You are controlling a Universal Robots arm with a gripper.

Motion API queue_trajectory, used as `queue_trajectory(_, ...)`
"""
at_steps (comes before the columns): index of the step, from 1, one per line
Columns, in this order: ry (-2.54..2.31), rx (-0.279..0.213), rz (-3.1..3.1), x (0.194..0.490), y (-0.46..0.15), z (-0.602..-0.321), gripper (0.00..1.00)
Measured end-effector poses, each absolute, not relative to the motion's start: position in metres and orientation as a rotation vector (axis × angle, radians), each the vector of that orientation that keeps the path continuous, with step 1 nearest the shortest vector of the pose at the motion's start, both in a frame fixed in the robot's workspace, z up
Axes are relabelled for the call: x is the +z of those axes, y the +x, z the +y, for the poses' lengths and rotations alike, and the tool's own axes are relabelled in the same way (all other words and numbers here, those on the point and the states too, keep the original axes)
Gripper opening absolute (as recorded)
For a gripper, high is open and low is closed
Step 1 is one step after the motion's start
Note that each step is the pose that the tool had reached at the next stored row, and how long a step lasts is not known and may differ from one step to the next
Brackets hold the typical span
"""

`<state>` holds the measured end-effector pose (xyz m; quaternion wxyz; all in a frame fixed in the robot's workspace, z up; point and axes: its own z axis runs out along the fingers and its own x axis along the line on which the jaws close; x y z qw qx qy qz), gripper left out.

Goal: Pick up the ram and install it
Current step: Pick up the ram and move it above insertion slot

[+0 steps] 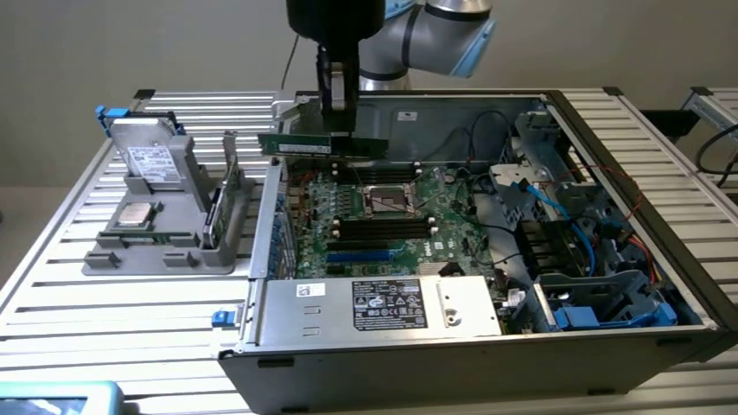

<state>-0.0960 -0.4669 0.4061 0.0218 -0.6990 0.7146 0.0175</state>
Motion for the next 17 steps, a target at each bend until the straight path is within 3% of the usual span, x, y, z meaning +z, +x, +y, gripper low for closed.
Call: queue_trajectory(17, -2.158, 0.027, 2.205, 0.398, -0.057, -0.449, 0.14)
